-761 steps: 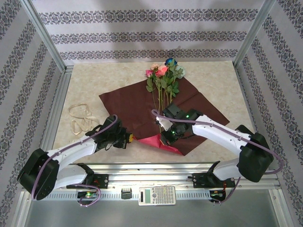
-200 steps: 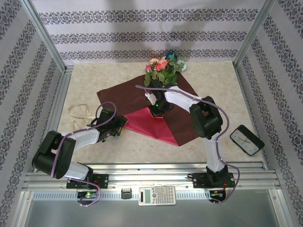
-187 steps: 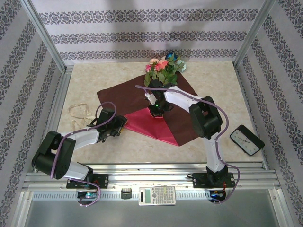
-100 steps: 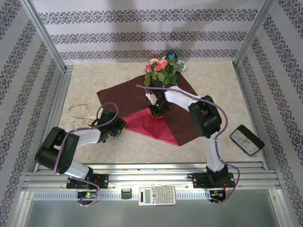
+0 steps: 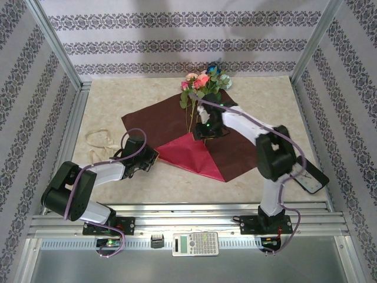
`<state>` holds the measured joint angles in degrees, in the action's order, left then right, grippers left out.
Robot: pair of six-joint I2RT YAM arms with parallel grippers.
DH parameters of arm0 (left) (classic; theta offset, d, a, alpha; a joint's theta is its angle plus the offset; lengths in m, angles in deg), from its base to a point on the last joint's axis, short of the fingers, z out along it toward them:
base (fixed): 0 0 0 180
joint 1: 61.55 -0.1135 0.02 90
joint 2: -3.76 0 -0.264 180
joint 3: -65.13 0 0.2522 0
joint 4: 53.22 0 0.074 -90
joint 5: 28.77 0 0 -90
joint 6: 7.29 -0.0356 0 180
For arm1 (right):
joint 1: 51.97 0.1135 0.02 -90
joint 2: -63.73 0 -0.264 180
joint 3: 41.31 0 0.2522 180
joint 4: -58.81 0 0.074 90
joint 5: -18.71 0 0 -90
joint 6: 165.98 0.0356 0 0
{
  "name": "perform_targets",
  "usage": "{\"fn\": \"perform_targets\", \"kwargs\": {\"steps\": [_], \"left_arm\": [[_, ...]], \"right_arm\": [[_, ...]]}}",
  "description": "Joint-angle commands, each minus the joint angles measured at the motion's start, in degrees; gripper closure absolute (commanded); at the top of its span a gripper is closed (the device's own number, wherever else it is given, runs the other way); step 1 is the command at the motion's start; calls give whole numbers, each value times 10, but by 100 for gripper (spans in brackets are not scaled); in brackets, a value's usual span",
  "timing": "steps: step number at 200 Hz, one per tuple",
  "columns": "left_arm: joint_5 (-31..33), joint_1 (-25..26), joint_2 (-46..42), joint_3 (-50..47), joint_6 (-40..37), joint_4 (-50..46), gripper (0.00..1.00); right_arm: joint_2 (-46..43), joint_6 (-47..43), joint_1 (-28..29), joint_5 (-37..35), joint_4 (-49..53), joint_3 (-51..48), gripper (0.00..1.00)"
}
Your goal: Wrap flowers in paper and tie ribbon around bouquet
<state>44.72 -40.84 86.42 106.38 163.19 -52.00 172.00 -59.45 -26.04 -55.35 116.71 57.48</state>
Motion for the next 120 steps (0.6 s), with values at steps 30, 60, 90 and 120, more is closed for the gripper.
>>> {"fn": "perform_targets", "kwargs": {"steps": [30, 60, 90, 120], "left_arm": [[-10, 33, -27, -9, 68, -34, 100], [-19, 42, -27, -12, 88, -29, 100], [-26, 49, -22, -11, 102, -21, 100], [-37, 50, -20, -7, 101, -20, 100]], "right_arm": [[-216, 368, -14, 60, -65, -202, 49], [-317, 720, 96, 46, -321, -397, 47], [-314, 972, 216, -81, -531, -496, 40], [-262, 1083, 292, -184, -620, -516, 39]]}}
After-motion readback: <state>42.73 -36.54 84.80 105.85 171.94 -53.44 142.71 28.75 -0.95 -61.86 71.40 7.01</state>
